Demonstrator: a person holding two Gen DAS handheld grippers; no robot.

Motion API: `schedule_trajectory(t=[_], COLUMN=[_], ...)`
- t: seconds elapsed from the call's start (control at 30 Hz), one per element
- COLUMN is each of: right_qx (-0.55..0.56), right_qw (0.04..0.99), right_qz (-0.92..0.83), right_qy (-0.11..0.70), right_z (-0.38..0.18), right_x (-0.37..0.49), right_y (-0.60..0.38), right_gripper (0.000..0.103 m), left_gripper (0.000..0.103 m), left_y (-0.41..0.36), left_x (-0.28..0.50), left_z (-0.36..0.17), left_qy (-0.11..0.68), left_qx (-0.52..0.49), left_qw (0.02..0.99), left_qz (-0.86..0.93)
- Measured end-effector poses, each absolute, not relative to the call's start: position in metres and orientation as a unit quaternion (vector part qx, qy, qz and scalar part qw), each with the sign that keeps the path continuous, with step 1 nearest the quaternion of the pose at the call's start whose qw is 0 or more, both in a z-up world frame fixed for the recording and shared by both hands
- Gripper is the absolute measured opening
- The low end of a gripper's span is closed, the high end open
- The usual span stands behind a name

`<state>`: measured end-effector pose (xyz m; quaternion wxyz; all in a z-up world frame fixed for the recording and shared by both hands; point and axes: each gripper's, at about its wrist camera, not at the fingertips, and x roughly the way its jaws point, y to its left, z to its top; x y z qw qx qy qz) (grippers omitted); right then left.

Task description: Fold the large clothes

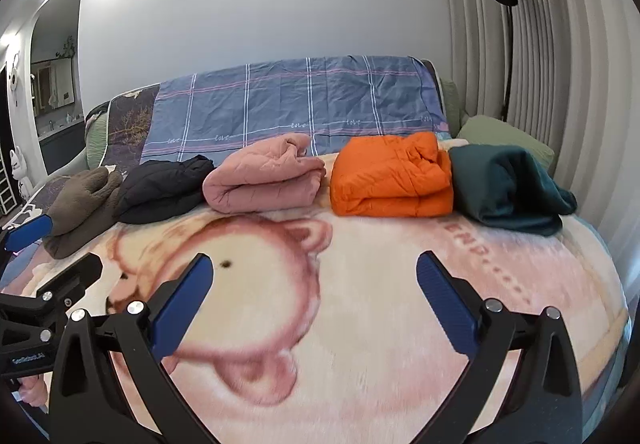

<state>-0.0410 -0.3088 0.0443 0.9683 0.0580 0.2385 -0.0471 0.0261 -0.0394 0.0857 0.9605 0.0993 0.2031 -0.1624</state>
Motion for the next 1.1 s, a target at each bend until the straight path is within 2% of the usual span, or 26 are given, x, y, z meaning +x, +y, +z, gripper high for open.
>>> schedule_trajectory(t=[0.5,1.1], right_qx=[0.04,0.019], right_qw=[0.973,0.972], right_qz=[-0.08,-0.098], right_qy=[0.211,0.213], right_z=[0.051,0.048], right_x=[-0.094,-0.094], right_y=[-0.298,-0.285], right_gripper=[0.102,0.102], left_gripper=[0.101,0.101], left_y=[-0.036,-0.024], left_x=[-0.025,-0.021], left_z=[0.086,0.074], left_qy=[0.197,0.217], left_qx=[0.1,0.103], left_qw=[0.965,0.964], left_qz=[-0.141,-0.119])
